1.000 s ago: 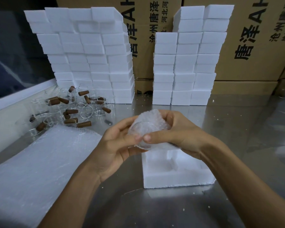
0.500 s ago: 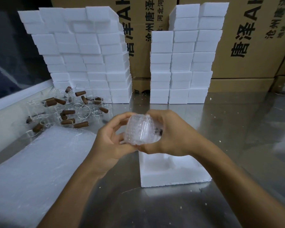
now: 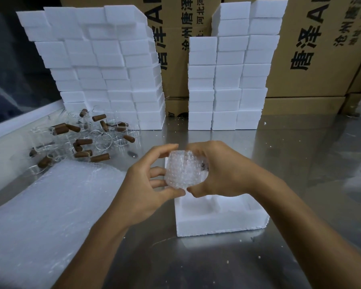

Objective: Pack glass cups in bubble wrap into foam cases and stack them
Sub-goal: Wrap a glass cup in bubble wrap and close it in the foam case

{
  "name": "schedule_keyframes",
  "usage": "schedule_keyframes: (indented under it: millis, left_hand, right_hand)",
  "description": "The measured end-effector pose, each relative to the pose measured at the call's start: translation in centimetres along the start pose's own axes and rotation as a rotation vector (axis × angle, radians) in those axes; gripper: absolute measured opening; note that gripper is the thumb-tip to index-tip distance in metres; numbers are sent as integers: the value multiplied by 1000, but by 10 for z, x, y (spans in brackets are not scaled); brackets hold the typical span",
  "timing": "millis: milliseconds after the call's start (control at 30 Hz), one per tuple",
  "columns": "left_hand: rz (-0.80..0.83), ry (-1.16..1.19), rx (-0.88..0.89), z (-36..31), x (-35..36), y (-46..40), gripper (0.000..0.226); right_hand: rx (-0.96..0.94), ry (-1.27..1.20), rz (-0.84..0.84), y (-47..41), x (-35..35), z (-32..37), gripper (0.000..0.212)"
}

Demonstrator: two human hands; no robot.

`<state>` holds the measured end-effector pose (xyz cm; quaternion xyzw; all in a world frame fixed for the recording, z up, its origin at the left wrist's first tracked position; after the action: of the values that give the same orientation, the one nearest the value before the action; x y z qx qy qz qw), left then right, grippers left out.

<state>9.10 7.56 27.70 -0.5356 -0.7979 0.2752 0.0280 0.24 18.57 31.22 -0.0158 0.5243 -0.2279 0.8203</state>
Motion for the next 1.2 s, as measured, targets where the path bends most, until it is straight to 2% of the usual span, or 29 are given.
schedule_keyframes:
  millis: [67, 167, 267, 333, 433, 533, 633, 733, 800, 1000, 1100, 1200]
  left_hand:
    - [8, 18, 6, 1, 1, 0, 82]
    - [-44, 64, 9, 3, -3, -2, 70]
    - [-131, 79, -5, 8, -8, -2, 68]
    - [-175, 76, -7, 10, -9, -1, 69]
    - [-196, 57, 16, 11, 1, 2, 68]
    - [-201, -57, 41, 12, 16, 7, 65]
    - [-183, -126, 22, 17, 25, 9, 68]
    - [-119, -171, -7, 18, 30, 12, 88]
    - [-91, -228, -16, 20, 34, 14, 94]
    - [-115, -331, 46, 22, 43, 18, 69]
    - [-66, -369, 26, 25, 48, 18, 62]
    - [-46, -377, -15, 29, 50, 17, 57]
  right_hand:
    - [12, 11, -18, -1, 0, -3, 55]
    - [2, 20, -67, -2, -5, -4, 66]
    - [22, -87, -107, 2, -15, -9, 75]
    - [65, -115, -105, 6, -22, -16, 67]
    - [148, -266, -113, 13, -30, -33, 41]
    - [215, -371, -146, 19, -30, -48, 24]
    - [234, -583, -229, 29, -24, -54, 20]
    - [234, -698, -334, 40, -19, -58, 17]
    - [223, -689, -376, 48, -16, -59, 15]
    - [228, -706, -370, 63, 8, -65, 16]
    - [257, -714, -337, 69, 13, -73, 13]
    - [256, -439, -345, 75, 7, -80, 15]
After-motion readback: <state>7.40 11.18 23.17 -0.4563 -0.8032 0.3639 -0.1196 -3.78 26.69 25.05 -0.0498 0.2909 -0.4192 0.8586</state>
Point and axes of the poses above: each hand's wrist, its own y-axis away from the middle knuckle, its own x-axis out of the palm, z = x × y, the point moved 7 cm from there along -y, towards the middle knuckle, and after that the axes turned 3 degrees about y, right-handed, at the moved point
